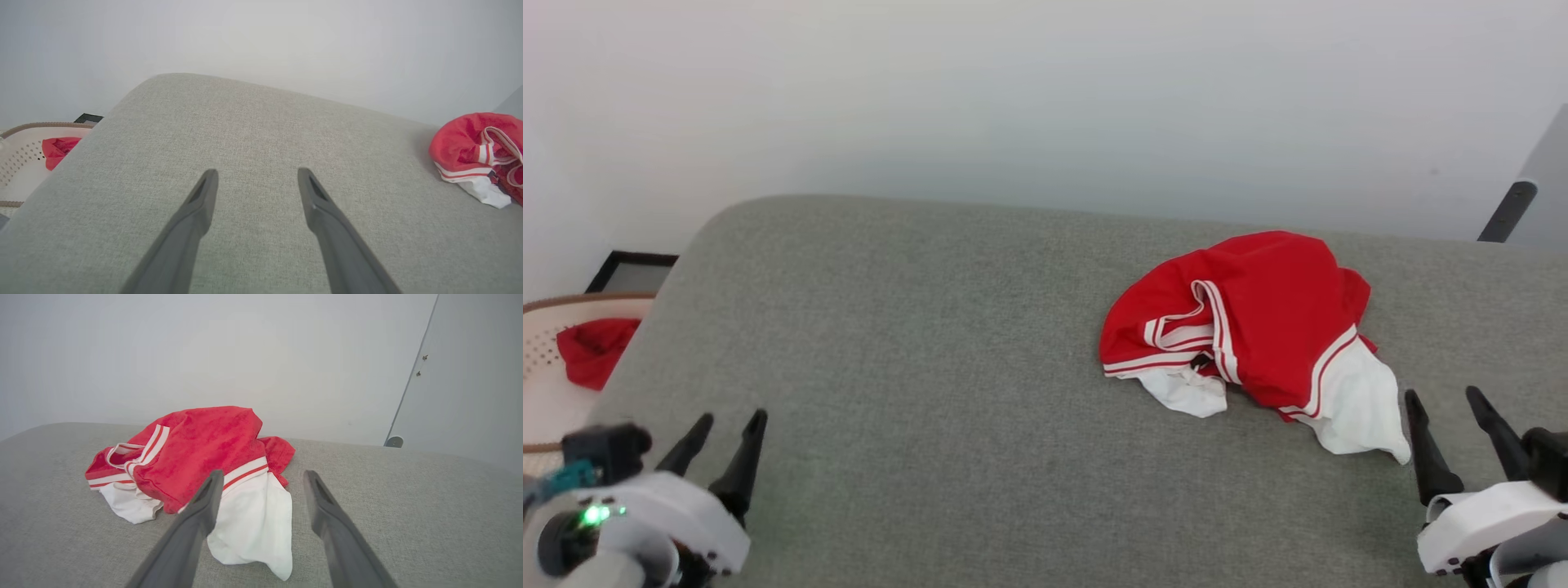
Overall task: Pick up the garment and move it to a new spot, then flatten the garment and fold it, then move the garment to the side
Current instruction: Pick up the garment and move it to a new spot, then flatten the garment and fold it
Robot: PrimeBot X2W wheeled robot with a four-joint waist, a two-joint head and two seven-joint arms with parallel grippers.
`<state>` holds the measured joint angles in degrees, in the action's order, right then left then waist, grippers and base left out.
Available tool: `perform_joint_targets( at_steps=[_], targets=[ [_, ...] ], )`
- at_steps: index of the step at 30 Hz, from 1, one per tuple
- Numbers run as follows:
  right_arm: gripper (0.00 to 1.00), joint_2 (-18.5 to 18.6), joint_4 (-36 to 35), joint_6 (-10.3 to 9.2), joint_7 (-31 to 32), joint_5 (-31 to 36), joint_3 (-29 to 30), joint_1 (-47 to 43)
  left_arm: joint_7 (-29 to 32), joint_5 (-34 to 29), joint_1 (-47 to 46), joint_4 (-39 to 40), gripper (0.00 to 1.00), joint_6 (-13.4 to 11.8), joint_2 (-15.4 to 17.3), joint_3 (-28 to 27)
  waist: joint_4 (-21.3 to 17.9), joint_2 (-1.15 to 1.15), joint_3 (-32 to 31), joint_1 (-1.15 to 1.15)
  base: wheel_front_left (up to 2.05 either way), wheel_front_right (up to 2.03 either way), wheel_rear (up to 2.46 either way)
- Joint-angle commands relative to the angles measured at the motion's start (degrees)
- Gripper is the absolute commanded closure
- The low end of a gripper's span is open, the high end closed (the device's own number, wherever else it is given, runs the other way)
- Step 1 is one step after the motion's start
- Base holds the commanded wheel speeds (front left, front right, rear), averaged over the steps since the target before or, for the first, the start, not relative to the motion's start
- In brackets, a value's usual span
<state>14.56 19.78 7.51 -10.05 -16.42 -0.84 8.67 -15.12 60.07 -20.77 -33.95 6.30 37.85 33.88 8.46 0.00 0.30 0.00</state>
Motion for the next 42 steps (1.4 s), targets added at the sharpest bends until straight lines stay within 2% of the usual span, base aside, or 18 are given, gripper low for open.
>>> perform_joint_targets(
  at_steps=[1,10,16,27,42],
  targets=[
    [0.0,0.2,-0.3,-0.04,0.0,-0.1,0.2,-0.5,0.0,-0.9,0.8,0.4,0.0,-0.4,-0.3,-0.8,-0.4,0.0,-0.4,0.0,0.0,0.0,0.0],
    [0.0,-0.4,-2.3,-0.04,0.6,-2.3,2.0,-1.4,0.0,-17.0,12.5,12.1,0.0,-3.4,-3.8,-18.5,-1.8,0.0,-1.4,0.0,0.0,0.0,0.0],
    [0.0,-1.2,-3.8,-0.04,0.4,-2.9,3.4,-2.1,0.0,-22.7,17.0,16.3,0.0,-2.9,-6.0,-24.0,-2.4,0.0,-1.6,0.0,0.0,0.0,0.0],
    [0.0,-3.7,-3.6,-0.04,-0.7,-1.5,4.1,-3.4,0.0,-28.0,19.3,18.4,0.0,-1.6,-10.2,-28.1,-2.5,0.0,-1.0,0.0,0.0,0.0,0.0],
    [0.0,-4.8,-4.2,-0.04,-0.6,0.0,4.4,-2.6,0.0,-31.0,17.4,17.0,0.0,-0.2,-11.7,-29.0,-2.7,0.0,-0.4,0.0,0.0,0.0,0.0]
  ],
)
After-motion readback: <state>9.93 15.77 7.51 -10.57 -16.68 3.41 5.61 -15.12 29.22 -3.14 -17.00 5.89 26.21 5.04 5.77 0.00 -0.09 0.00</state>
